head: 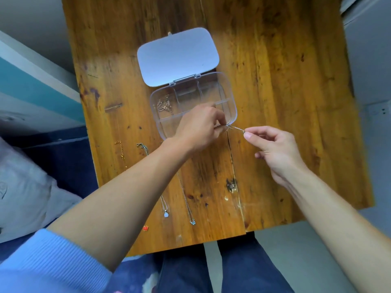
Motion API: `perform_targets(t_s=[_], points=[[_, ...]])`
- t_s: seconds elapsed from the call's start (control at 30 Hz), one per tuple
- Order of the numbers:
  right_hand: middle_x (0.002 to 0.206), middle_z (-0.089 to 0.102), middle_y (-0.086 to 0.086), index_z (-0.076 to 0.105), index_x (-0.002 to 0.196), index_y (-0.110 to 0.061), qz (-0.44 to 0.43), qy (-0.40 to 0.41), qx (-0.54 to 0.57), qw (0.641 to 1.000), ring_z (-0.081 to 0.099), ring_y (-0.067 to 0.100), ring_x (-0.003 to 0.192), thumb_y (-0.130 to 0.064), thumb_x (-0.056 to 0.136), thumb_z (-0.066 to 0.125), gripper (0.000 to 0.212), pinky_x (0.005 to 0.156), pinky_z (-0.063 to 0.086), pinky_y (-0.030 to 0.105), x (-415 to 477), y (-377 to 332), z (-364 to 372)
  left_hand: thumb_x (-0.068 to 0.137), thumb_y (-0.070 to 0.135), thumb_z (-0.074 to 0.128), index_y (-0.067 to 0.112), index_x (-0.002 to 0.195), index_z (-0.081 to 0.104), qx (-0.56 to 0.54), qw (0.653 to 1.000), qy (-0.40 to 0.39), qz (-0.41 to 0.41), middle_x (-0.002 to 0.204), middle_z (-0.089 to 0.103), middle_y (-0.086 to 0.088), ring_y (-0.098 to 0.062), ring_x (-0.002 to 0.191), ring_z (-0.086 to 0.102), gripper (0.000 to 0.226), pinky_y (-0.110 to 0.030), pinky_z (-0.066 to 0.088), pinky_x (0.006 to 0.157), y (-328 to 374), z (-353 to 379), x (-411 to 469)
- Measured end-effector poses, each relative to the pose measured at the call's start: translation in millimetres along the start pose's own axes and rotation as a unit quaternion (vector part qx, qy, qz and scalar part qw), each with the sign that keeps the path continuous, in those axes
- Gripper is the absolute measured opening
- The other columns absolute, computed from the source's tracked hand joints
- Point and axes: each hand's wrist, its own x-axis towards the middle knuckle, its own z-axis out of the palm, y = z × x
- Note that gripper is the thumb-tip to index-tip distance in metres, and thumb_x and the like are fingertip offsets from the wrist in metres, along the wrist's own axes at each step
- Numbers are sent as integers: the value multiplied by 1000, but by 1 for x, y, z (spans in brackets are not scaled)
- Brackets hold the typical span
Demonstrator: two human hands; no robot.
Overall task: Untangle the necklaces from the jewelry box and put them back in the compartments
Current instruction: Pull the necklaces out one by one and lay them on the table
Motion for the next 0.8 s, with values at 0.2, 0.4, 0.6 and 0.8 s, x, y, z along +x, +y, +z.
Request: perform_targets(t_s=[0.2, 0.4, 0.6, 0.8], points=[[79, 74, 2, 71, 83, -14, 25, -14, 96, 995, 67, 12, 70, -8, 86, 68, 7, 45, 41, 18, 5, -8, -15, 84, 26, 72, 12, 81, 72, -65, 996, 46, -27, 86, 60, -1, -22, 86, 59, 14, -35, 47, 72, -4, -7, -10], [65, 67, 0, 67, 76, -12, 74, 32, 174, 981, 60, 11, 58, -12, 76, 67, 0, 44, 40, 20, 13, -6, -18, 86, 5, 64, 3, 79, 67, -431, 887, 31, -165, 75, 74, -3, -7, 75, 70, 8, -23, 52, 72, -8, -30, -16], [57, 58, -2, 74, 71, -13, 86, 17, 184, 979, 53, 11, 52, -12, 69, 63, 11, 42, 38, 21, 10, -6, -6, 86, 9, 48, 10, 66, 56, -640, 713, 98, -269, 61, 62, -4, -20, 62, 65, 21, -29, 51, 65, -13, -37, -19], [55, 54, -3, 73, 71, -13, 76, 15, 169, 983, 49, 11, 51, -9, 76, 57, 17, 43, 37, 21, 6, -9, 1, 84, 10, 43, 10, 64, 47, -685, 600, 243, -335, 55, 53, -3, -19, 54, 53, 21, -27, 43, 53, -35, -49, -33]])
